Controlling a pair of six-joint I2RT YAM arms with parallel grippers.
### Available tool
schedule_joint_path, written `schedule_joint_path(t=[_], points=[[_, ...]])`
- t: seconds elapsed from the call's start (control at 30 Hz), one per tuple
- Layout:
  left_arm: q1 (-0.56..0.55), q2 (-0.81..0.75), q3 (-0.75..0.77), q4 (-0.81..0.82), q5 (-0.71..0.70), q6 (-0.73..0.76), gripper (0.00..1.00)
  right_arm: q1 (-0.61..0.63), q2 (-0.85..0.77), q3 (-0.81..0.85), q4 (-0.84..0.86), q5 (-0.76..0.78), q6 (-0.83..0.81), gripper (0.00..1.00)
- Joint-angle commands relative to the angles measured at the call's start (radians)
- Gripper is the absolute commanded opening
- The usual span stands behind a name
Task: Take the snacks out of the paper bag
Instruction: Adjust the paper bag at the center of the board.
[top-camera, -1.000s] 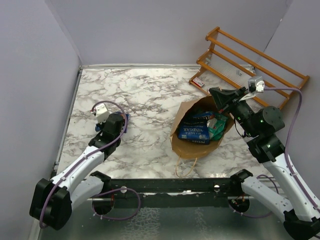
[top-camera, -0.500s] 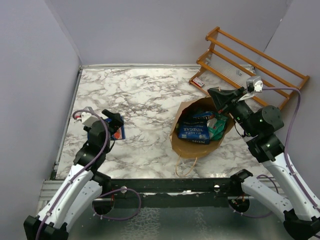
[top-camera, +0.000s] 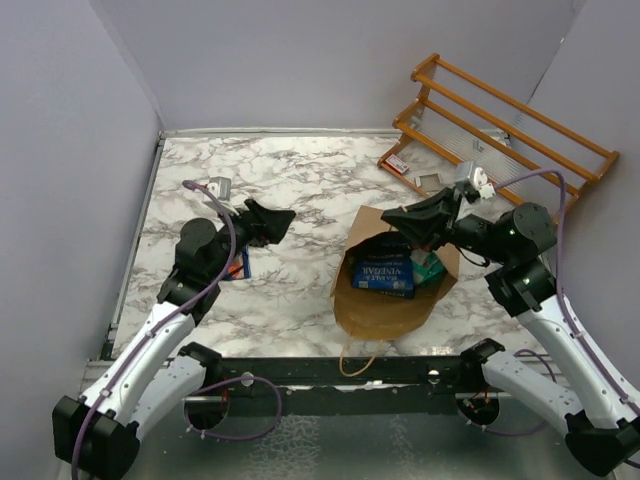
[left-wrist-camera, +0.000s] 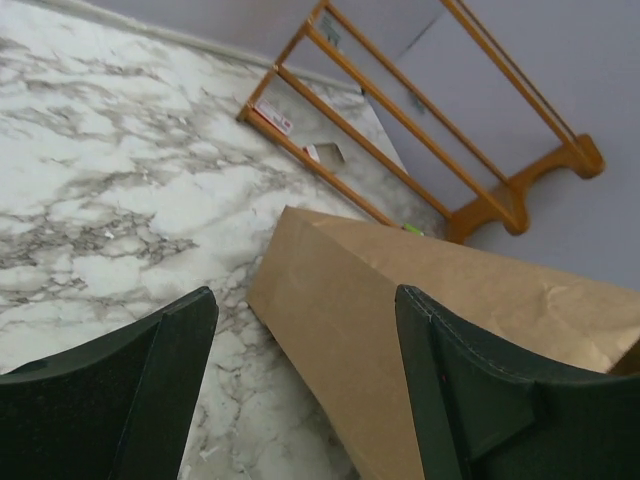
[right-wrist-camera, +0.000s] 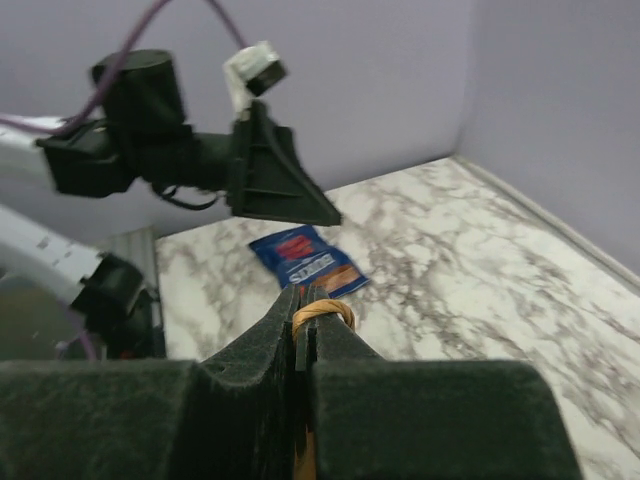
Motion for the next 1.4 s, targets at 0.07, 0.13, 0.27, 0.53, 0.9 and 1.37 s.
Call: schedule_joint_path(t=[0.07, 0.13, 0.27, 0.53, 0.9, 1.37], points=[[0.003, 0.069, -0.117, 0.115, 0.127, -0.075, 0.74, 0.002, 0.02, -0.027, 0.059, -0.287, 0.006, 0.02], [0.003, 0.077, -0.148, 0.095, 0.128, -0.079, 0.75, 0.002, 0.014, -0.04, 0.036, -0.249, -0.003, 0.02], [0.003, 0.057, -0.176, 0.078, 0.194, -0.058, 0.77, 0.002, 0.017, -0.061, 0.032, -0.159, 0.02, 0.02], [-0.009, 0.22, -0.266, 0.196, 0.246, -0.193, 0.72, 0.001, 0.073, -0.108, 0.217, -0.198, 0.134, 0.02], [-0.279, 0.772, -0.077, 0.385, 0.218, -0.193, 0.52, 0.002, 0.041, -0.09, 0.146, -0.154, 0.085, 0.02], [-0.312, 1.131, 0.297, 0.41, 0.183, -0.127, 0.48, 0.002, -0.056, -0.138, -0.01, 0.108, 0.05, 0.02]])
